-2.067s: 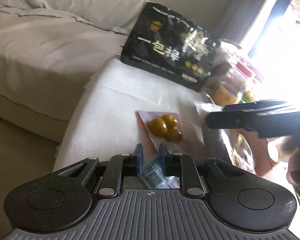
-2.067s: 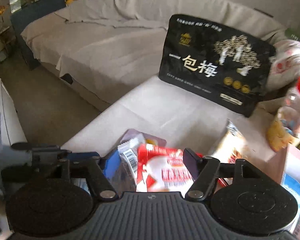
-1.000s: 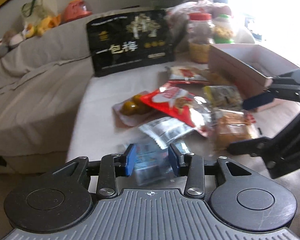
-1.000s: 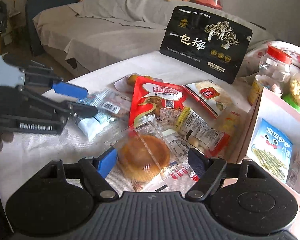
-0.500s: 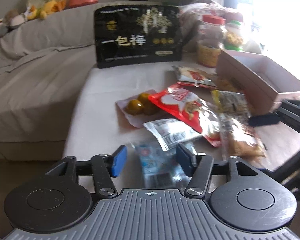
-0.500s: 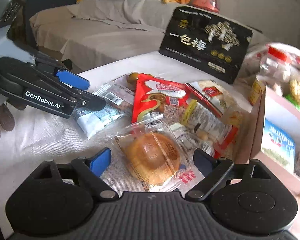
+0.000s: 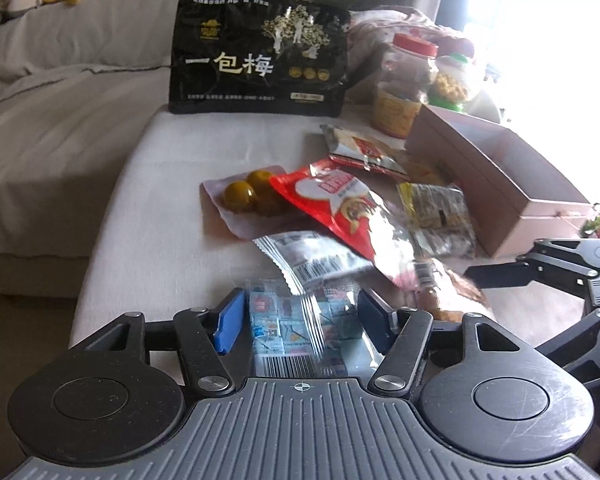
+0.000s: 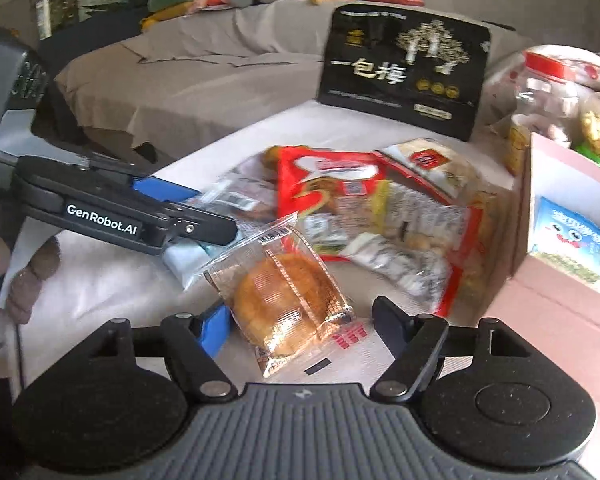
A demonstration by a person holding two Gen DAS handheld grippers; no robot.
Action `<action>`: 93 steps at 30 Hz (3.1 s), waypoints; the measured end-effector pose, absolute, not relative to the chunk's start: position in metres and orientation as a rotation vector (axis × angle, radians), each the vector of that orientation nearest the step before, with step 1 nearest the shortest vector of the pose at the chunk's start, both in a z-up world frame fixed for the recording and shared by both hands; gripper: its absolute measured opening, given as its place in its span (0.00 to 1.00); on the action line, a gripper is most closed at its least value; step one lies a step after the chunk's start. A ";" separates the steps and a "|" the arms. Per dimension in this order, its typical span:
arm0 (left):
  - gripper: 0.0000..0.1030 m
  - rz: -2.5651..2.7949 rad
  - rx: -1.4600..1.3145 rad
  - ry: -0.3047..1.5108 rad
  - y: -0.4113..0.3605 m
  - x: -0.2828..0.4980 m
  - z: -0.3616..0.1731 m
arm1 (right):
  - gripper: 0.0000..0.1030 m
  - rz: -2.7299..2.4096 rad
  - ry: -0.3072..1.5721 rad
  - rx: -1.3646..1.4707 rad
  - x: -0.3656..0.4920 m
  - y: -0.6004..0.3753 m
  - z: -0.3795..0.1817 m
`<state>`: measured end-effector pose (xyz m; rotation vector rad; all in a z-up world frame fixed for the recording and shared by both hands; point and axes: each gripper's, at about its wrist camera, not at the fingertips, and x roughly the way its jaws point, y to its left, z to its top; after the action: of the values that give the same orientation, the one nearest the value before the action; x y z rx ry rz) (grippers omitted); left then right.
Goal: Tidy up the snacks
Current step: 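Lift the candy packet with the left tool while the right tool reaches toward the round bun packet, then close the right tool on the round bun packet while the left tool holds the candy packet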
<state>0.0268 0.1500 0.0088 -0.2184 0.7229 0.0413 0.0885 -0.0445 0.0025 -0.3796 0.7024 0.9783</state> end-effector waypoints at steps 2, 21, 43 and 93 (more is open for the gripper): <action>0.65 0.031 -0.230 0.722 0.149 0.016 0.009 | 0.73 0.987 0.698 -0.389 0.082 -0.046 0.001; 0.67 0.054 -0.196 0.767 0.122 -0.037 0.015 | 0.82 0.854 0.682 -0.323 0.071 -0.095 -0.004; 0.70 0.092 -0.035 0.770 0.077 -0.065 0.023 | 0.88 0.845 0.687 -0.327 0.070 -0.093 -0.005; 0.69 0.061 -0.222 0.741 0.106 -0.060 0.011 | 0.91 0.951 0.705 -0.429 0.078 -0.066 0.006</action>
<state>-0.0595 0.1061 0.0115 -0.2224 0.7410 0.0611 0.0776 -0.0658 0.0065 -0.4293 0.7045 0.9510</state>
